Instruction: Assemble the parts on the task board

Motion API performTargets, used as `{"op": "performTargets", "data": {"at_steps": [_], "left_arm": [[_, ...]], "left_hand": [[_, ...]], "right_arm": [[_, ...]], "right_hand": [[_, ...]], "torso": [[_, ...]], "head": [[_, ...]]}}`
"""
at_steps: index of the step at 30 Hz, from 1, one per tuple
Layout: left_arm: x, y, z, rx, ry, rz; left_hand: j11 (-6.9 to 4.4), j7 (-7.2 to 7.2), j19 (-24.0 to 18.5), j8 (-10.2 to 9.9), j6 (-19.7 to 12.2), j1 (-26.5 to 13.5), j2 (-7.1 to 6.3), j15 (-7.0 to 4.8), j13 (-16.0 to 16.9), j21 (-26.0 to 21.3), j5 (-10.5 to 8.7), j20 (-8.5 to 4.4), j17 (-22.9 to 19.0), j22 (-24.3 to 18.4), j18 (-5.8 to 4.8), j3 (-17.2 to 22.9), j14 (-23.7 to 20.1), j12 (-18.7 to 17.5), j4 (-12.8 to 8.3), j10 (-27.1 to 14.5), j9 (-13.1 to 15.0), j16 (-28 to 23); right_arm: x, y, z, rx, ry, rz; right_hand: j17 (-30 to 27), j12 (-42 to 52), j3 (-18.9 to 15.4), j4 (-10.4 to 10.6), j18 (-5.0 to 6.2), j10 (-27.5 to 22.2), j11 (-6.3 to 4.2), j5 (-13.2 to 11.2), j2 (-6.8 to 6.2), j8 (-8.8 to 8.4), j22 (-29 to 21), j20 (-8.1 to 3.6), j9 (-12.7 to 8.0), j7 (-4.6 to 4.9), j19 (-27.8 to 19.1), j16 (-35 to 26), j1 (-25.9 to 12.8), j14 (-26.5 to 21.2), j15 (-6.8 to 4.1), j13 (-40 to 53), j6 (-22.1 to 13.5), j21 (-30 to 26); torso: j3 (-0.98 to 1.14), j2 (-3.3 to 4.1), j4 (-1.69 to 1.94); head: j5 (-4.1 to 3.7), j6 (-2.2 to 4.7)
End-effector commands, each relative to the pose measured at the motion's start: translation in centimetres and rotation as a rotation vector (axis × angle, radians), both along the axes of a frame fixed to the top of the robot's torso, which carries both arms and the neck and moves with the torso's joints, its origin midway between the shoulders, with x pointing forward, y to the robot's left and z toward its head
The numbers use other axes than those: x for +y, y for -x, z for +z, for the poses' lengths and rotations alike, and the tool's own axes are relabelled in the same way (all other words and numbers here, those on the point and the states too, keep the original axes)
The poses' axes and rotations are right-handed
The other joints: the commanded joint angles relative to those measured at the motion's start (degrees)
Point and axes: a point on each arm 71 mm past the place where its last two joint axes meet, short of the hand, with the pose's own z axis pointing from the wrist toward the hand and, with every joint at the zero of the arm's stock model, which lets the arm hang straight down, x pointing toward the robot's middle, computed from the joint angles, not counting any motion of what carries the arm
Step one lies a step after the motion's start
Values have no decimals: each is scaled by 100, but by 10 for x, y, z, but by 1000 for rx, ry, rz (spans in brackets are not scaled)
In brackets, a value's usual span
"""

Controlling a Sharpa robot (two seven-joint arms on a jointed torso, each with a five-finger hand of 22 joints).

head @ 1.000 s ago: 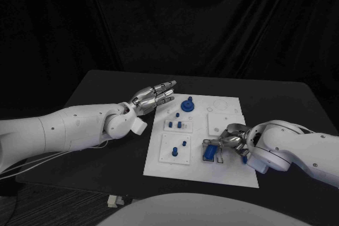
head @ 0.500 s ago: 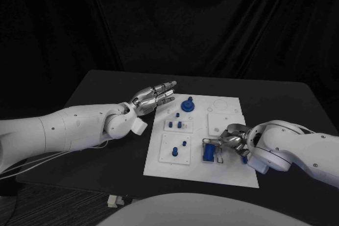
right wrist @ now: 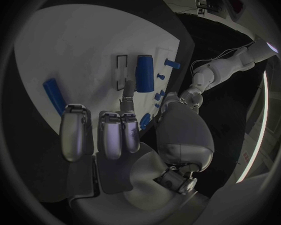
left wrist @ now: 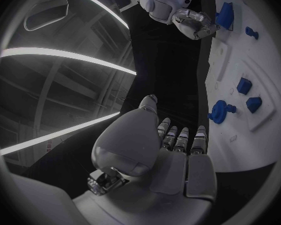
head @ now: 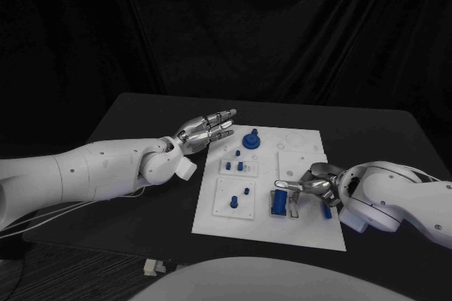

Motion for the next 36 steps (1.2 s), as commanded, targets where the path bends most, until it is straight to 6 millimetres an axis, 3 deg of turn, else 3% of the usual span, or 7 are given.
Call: {"op": "performTargets", "data": {"at_steps": [1,3,7,10,15,22,36], "left_arm": [[-1,1,1,-2,18,-5],[-1,1,1,-3,18,-4],[0,1,1,-6,17,0],[1,1,1,-7,17,2],[1,1,1,-8,18,2],[1,2,0,-8,21,2],[3,3,-1,-7,21,5]], "left_hand": [[-21,37,-8,34,16,38,42,55,8,14,24,31,-9,-5,97,1,-2,22,-31,2,10,-21],[-21,43,-8,38,26,38,42,54,9,14,30,31,-9,-6,97,1,-2,26,-33,3,11,-21],[-20,48,-8,41,36,38,41,51,10,14,35,30,-9,-3,98,1,-2,33,-36,3,13,-21],[-12,53,-7,46,46,39,39,45,12,14,41,30,-9,-3,98,0,-2,39,-40,4,14,-21],[-12,53,-7,46,46,39,39,45,12,14,41,30,-9,-3,98,0,-2,39,-40,4,14,-21],[6,58,-7,49,50,43,43,35,12,15,53,29,-9,-3,99,5,-2,40,-48,5,14,-21],[17,57,-6,50,49,48,46,33,12,15,59,28,-9,-1,100,8,-2,44,-54,5,14,-21]], "right_arm": [[0,-6,19,-205,-62,18],[-1,-6,31,-331,-107,40],[-4,-2,54,-572,-210,100],[-5,3,58,-628,-246,128],[-8,10,52,-631,-264,166],[-9,16,28,-539,-232,192],[-1,24,-4,-430,-210,218]], "right_hand": [[1508,36,109,-18,1,603,56,64,245,-1,1268,39,9,7,285,35,160,593,43,1506,-89,102],[1508,36,132,-26,-27,603,70,249,360,51,1307,49,28,8,339,35,299,593,53,1506,-131,218],[1508,36,318,-184,-86,603,157,1371,666,-100,1383,87,-144,95,441,35,1149,593,106,1506,-533,449],[1508,36,280,-79,-104,603,216,1486,750,-241,1406,135,-363,180,469,35,1273,593,169,1506,-687,515],[1508,36,-111,-22,-106,603,412,1023,1144,-644,1408,289,-1062,361,469,35,690,593,328,1506,-958,534],[1508,36,-617,-22,-89,603,465,320,1507,-823,1387,377,-1682,444,435,35,51,593,401,1506,-946,489],[1508,36,-887,-22,-83,603,467,103,1735,-795,1379,391,-2020,434,422,35,-90,593,404,1506,-804,474]], "torso": [[2,3,-2],[0,2,3],[1,9,2],[1,7,-1],[0,4,-11],[1,-2,-2],[1,8,-4]], "head": [[17,0],[13,0],[17,0],[8,0],[-20,0],[-16,0],[4,0]]}}
